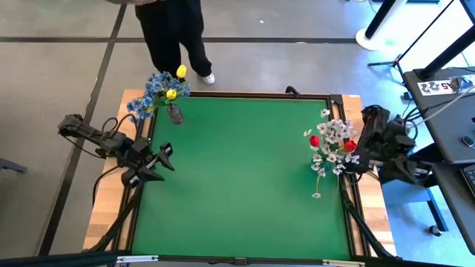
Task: Sort flowers into vase by color
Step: Return to Home Position
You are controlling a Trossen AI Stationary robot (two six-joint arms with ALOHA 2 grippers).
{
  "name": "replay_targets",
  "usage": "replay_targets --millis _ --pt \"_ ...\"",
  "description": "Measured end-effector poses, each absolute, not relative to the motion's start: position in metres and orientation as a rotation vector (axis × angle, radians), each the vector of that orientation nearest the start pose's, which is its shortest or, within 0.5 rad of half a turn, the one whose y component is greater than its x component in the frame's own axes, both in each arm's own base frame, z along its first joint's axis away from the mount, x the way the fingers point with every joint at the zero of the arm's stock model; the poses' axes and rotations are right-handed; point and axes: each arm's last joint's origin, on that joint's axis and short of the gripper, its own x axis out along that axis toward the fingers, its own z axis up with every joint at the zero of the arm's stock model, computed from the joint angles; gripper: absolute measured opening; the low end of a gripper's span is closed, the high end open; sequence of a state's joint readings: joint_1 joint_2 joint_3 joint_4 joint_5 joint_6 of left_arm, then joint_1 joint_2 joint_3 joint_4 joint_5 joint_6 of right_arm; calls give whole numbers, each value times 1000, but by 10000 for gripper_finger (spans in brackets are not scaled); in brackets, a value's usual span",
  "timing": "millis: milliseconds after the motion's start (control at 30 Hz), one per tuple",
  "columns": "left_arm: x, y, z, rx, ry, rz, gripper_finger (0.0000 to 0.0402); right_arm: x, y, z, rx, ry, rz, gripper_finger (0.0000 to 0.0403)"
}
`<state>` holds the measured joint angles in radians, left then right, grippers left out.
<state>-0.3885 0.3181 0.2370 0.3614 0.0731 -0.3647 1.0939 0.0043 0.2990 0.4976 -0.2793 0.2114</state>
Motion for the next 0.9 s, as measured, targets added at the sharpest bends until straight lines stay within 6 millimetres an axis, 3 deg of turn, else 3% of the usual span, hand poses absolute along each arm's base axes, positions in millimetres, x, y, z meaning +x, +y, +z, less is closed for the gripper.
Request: replay_targets --millis 200,333,633,900 --pt "96 -42 246 -425 -206 -509 200 13 48 270 664 -663 1544 19" --pt "92 -40 237 -427 -225 -512 200 21 63 236 623 -532 1553 19" --pt "90 -39 195 -493 -195 -521 200 39 83 202 405 -200 1244 19" --pt "93 -37 187 -349 -142 -448 200 45 87 174 119 -20 1088 19"
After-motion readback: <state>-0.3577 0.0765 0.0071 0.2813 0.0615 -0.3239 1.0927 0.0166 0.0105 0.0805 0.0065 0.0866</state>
